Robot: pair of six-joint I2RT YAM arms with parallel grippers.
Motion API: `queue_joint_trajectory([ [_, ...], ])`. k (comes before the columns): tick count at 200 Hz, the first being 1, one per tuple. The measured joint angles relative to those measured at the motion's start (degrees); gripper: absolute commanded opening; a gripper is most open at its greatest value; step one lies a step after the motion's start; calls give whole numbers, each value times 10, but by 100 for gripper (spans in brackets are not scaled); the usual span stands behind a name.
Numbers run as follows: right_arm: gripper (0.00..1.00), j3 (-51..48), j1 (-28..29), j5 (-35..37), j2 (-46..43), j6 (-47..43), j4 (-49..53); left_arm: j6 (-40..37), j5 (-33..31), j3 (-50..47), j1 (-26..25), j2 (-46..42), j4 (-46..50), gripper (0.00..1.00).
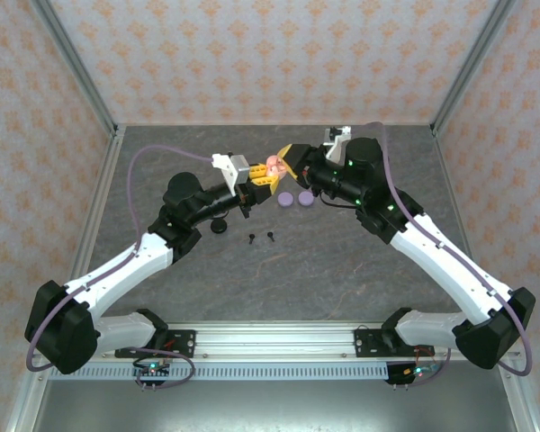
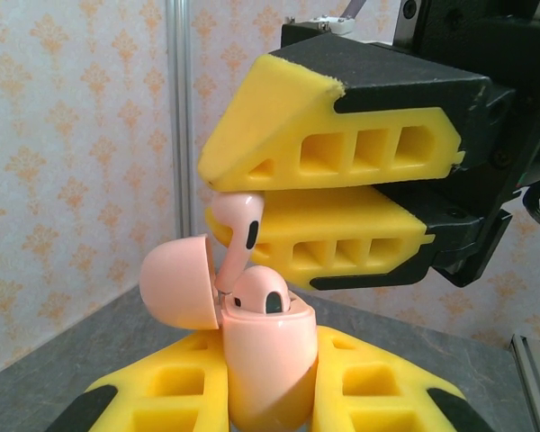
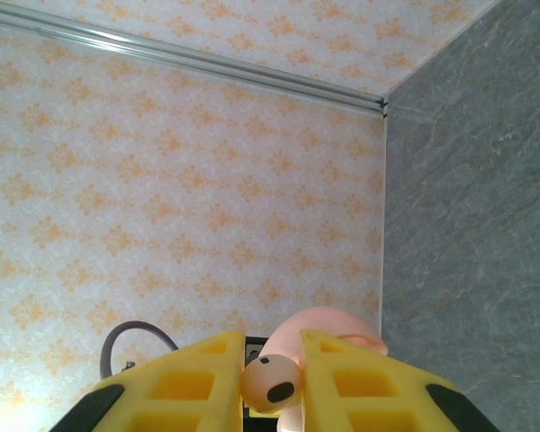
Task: Insert the wireless bluetooth earbuds into the charging case
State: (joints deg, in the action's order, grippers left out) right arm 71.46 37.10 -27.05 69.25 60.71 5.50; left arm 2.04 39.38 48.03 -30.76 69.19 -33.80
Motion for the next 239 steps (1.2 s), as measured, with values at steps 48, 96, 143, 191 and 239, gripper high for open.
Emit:
queue_joint_trajectory([
  [48, 20, -9, -2, -5, 0, 30, -17, 0, 0, 0, 0, 0, -3, 0],
  [96, 20, -12, -3, -7, -11, 38, -16, -2, -1, 0, 0, 0, -4, 0],
  [143, 20, -12, -5, -11, -19, 38, -16, -2, -9, 1, 0, 3, -17, 0],
  [191, 20, -21, -5, -13, -19, 42, -16, -2, -9, 2, 0, 10, -17, 0],
  [239, 20, -22, -5, -15, -19, 49, -17, -2, -9, 3, 0, 10, -17, 0],
])
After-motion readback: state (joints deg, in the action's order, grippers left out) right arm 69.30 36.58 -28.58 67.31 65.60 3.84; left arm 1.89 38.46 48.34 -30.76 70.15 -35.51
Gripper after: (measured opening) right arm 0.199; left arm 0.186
